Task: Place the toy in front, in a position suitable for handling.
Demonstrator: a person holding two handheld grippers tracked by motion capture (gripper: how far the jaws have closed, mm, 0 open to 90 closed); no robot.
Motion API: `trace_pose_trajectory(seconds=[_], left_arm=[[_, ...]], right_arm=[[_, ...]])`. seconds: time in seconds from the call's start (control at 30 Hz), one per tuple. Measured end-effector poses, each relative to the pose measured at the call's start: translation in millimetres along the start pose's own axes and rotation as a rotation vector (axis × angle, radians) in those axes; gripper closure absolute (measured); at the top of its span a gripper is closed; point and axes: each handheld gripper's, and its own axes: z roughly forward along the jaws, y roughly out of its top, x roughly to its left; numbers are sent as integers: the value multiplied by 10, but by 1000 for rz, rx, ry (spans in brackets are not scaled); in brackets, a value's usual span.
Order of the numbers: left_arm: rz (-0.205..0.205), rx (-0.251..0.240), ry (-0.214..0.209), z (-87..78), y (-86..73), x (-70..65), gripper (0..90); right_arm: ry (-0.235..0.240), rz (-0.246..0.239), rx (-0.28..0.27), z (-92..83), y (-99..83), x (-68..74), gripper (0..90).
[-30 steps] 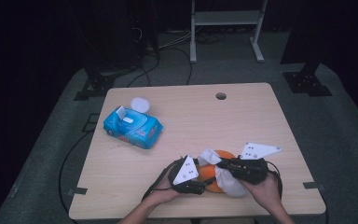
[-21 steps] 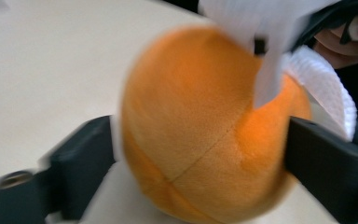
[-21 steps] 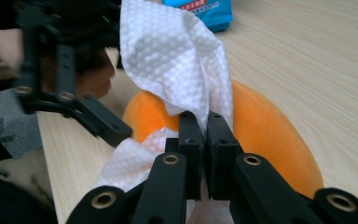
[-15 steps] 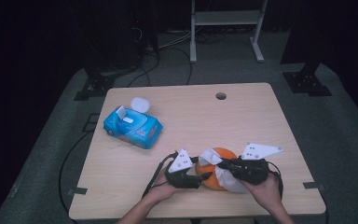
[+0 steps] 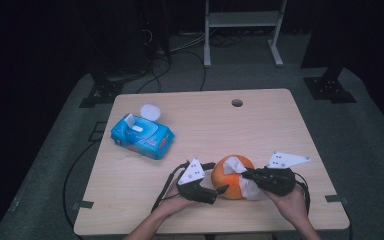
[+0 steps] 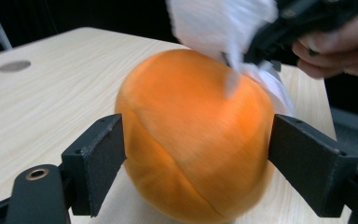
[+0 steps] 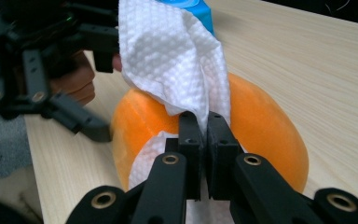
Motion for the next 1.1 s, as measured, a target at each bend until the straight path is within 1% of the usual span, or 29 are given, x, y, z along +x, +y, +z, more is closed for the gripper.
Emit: trace_pose_trajectory(seconds=[0.03,0.07,0.13,0.17,0.23,0.27,0.33,0.37,0.4,0.43,0.47,0.5,0.53,0.57,0.6,0.67,0.7,0.73,0.8,0.83,0.87,0.9,0.97,1.0,1.03,1.07,1.1], left_arm=[[10,15,9,1,-5,-6,222],[34,24,25,7,-14,-31,287],[67,25,39,-2,-17,-68,348],[92,20,43,-5,-11,-84,363],[164,7,46,7,6,-156,379],[204,6,43,14,15,-196,382],[273,8,52,31,7,-266,387],[282,9,55,33,-6,-271,393],[276,10,48,28,-16,-253,396],[264,6,46,22,-28,-236,399],[262,10,45,15,-35,-212,398],[253,11,41,7,-42,-190,395],[241,16,37,-1,-49,-164,387],[224,17,38,-4,-53,-138,367],[201,19,38,-8,-47,-113,333],[136,22,34,4,-25,-77,222],[107,32,17,20,-20,-68,179],[94,41,5,30,-21,-71,163],[93,57,3,51,-27,-97,150],[98,59,14,54,-23,-115,150],[115,63,27,48,-9,-145,151],[134,64,30,39,0,-165,157],[168,66,39,22,-6,-180,240],[181,63,44,14,-18,-176,287],[182,60,42,9,-26,-159,320],[182,59,37,5,-35,-139,342],[191,63,38,0,-47,-117,358]], right_arm=[[6,-8,7,12,10,18,856],[12,-13,15,29,20,43,856],[3,-37,18,44,47,93,855],[15,-49,4,35,82,138,855],[55,-70,-37,33,147,224,855],[70,-81,-41,48,175,275,855],[64,-125,-15,98,203,347,856],[59,-132,-8,105,195,342,856],[57,-121,-8,98,179,302,856],[53,-98,-11,76,161,241,856],[39,-73,-20,42,142,177,856],[16,-61,-24,2,125,120,856],[-3,-48,-23,-30,107,72,856],[-8,-31,-12,-53,84,25,856],[-8,-14,-3,-60,55,-9,856],[-1,4,11,-39,1,-23,855],[10,7,14,-23,-8,-7,856],[24,3,18,-5,-2,23,855],[46,-19,34,44,30,108,855],[60,-33,38,73,45,151,855],[66,-43,44,96,56,187,855],[71,-57,50,123,74,234,855],[82,-65,43,143,98,270,855],[74,-74,43,144,104,276,855],[65,-78,37,136,104,264,856],[64,-68,30,119,101,237,856],[58,-59,30,99,94,201,856]])
